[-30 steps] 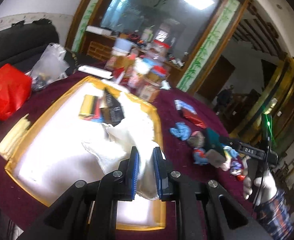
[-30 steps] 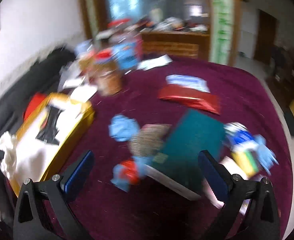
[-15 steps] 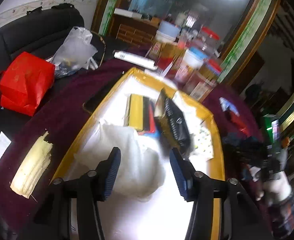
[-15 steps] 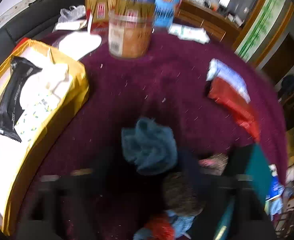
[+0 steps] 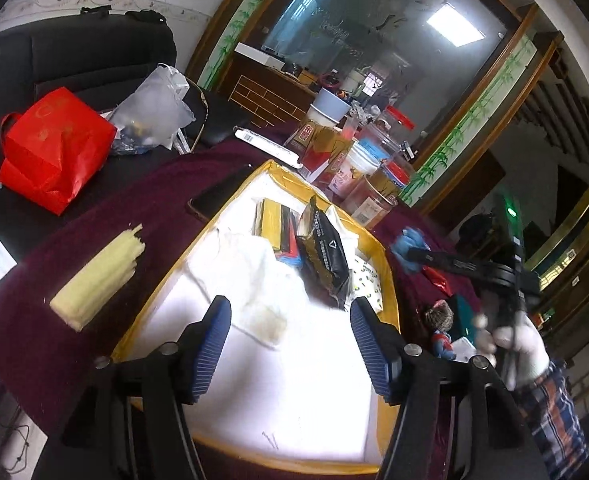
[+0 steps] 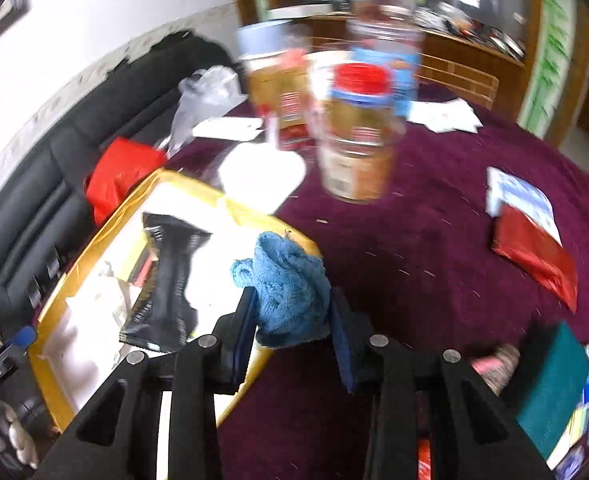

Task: Organize soft objects
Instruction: 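Carry the blue towel over the tray and open the right gripper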

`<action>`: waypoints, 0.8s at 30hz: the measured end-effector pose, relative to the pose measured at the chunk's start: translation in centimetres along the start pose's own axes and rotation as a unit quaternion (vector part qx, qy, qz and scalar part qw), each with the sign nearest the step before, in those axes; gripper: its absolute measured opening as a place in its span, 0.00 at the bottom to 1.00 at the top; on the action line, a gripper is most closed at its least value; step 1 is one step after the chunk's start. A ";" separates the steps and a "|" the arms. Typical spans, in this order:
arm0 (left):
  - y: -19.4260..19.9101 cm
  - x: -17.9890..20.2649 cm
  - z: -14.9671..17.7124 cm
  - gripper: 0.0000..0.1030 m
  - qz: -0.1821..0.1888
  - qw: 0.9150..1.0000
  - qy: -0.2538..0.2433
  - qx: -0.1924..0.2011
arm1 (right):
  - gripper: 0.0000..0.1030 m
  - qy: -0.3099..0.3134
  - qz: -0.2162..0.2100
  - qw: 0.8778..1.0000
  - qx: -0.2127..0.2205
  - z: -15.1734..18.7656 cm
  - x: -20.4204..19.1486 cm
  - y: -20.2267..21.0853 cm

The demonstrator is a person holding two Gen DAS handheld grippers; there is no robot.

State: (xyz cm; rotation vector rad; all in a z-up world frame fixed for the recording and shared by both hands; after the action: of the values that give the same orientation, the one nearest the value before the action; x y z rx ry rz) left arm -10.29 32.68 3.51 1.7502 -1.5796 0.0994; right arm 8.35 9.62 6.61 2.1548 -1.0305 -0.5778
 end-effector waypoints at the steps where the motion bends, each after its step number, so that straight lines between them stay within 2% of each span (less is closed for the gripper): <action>1: 0.1 -0.1 0.2 0.63 0.001 1.000 0.001 -0.001 | 0.33 0.014 0.005 1.000 -0.002 -0.2 -1.0 -0.6; 6: 0.5 -1.1 0.6 0.63 0.005 1.000 0.007 -0.006 | 0.33 0.070 0.044 0.997 -0.007 -1.2 -4.5 -4.6; 10: 0.8 -2.0 0.9 0.63 0.007 1.000 0.020 -0.010 | 0.33 0.080 0.069 0.994 -0.027 -1.1 -4.2 -7.1; 15: 0.9 -2.9 1.0 0.63 0.007 1.000 0.029 -0.008 | 0.35 0.046 0.019 0.997 -0.065 0.6 -4.6 -7.8; 16: 0.9 -2.9 1.0 0.63 0.008 0.999 0.032 -0.010 | 0.38 0.039 0.007 0.997 -0.072 0.8 -4.7 -7.8; 17: 0.9 -2.7 1.0 0.64 0.009 0.999 0.032 -0.012 | 0.45 0.035 0.002 0.996 -0.077 0.8 -4.8 -7.8; 18: 1.0 -2.5 1.1 0.65 0.010 0.999 0.030 -0.012 | 0.51 0.036 0.007 0.996 -0.076 0.7 -4.7 -7.6; 19: 1.1 -2.2 1.1 0.65 0.011 1.000 0.025 -0.011 | 0.62 0.038 0.015 0.997 -0.071 0.4 -4.6 -7.3; 20: 1.4 -1.9 1.0 0.66 0.011 1.000 0.021 -0.008 | 0.67 0.039 0.022 0.997 -0.060 -0.1 -4.5 -6.7; 24: 2.2 -0.5 0.8 0.70 0.016 1.000 0.002 0.001 | 0.68 0.001 0.023 1.000 0.006 -1.3 -3.4 -1.9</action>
State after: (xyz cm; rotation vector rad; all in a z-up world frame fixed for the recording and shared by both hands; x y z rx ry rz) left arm -12.70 32.72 3.71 1.7262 -1.6041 0.1206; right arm 8.10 13.65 6.45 2.1358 -1.0827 -0.5489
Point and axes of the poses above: each gripper's, at about its wrist camera, not at the fingertips, and y roughly against the way its jaws point, x to its right, z to its underside, the point moved 6 cm from there along -y, roughly the way its jaws point, and after that the axes turned 8 degrees about x, right-handed, at the moved point
